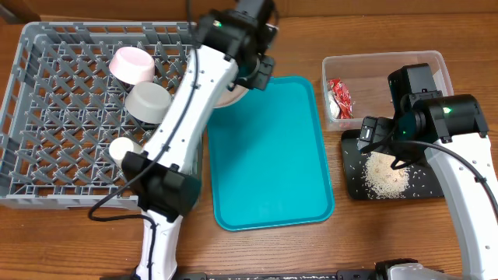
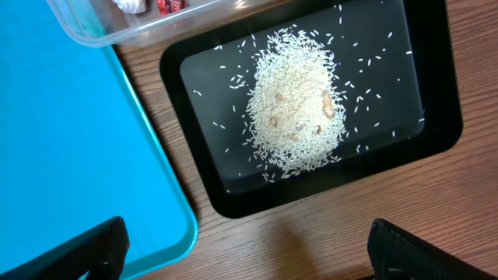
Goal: Sort waste into correct bins and load items into the dishwasher
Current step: 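Stand the pink plate upright in the rack and open the left gripper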
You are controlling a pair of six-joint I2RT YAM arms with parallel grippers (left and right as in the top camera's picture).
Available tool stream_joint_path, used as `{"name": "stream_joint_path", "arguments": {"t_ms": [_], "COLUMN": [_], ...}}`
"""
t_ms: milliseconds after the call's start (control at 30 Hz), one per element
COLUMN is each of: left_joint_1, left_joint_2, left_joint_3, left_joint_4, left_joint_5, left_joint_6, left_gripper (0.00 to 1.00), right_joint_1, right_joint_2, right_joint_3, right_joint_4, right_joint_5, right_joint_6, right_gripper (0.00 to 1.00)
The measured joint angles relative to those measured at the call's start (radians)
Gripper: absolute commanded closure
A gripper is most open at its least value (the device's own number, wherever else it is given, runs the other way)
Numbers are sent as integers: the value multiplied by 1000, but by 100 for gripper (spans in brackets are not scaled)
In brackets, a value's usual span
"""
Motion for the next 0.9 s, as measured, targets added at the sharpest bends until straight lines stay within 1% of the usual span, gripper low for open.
{"name": "stream_joint_path", "arguments": {"t_ms": [133, 267, 467, 667, 900], "left_joint_1": [84, 187, 319, 418, 467], "left_joint_2": [0, 0, 0, 0, 0], "left_joint_3": [2, 3, 3, 3, 3], "left_joint_4": [-6, -8, -8, -15, -43], "left_joint_5": [151, 366, 564, 698, 752], "left_joint_6": [8, 55, 85, 117, 144], "left_gripper": [96, 96, 96, 96, 96], "right_joint_1": [0, 0, 0, 0, 0], "right_joint_2": [0, 0, 0, 0, 0], "right_joint_3": [0, 0, 0, 0, 0], "right_joint_4": [-1, -2, -2, -1, -2], "right_joint_5": [0, 0, 0, 0, 0], "right_joint_6": [0, 0, 0, 0, 0], "right_gripper": [0, 0, 0, 0, 0]}}
